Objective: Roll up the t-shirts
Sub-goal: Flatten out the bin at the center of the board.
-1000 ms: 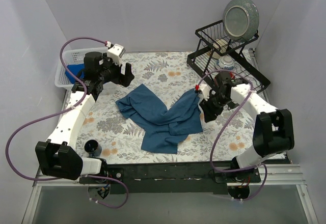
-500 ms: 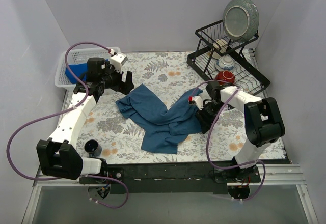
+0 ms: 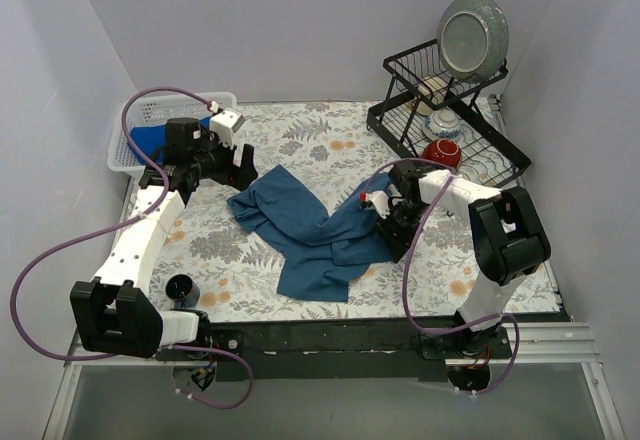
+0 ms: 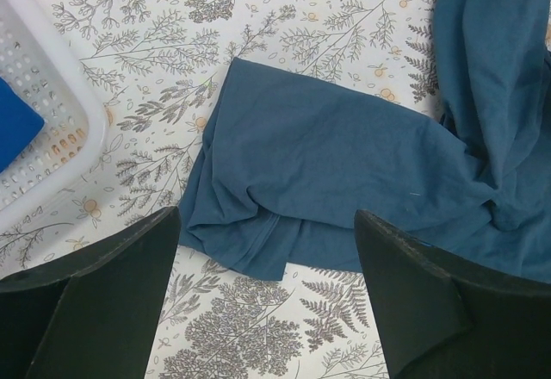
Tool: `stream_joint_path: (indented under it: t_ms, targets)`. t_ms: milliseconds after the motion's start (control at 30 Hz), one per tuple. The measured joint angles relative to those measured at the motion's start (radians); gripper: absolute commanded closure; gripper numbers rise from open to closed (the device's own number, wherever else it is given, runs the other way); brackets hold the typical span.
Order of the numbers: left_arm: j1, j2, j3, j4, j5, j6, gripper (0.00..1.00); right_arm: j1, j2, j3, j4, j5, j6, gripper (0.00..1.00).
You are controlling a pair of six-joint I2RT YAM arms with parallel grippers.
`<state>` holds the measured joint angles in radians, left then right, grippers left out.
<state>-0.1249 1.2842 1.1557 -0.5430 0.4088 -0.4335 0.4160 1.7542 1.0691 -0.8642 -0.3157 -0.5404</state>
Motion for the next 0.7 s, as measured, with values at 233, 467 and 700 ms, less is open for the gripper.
stream_joint_path:
  t_ms: [233,467,700]
  targets:
    - [0.006,0.0,-0.007,-0.002,0.003,0.0,0.18,0.059,-0.055,-0.057,0.074,0.098,0.047,0.49]
    - [0.013,0.0,-0.023,-0.003,0.012,-0.001,0.17,0.09,-0.024,-0.023,0.051,0.163,0.079,0.51]
    - [0.025,-0.003,-0.037,-0.004,0.022,-0.001,0.17,0.164,0.002,-0.008,0.035,0.251,0.085,0.54]
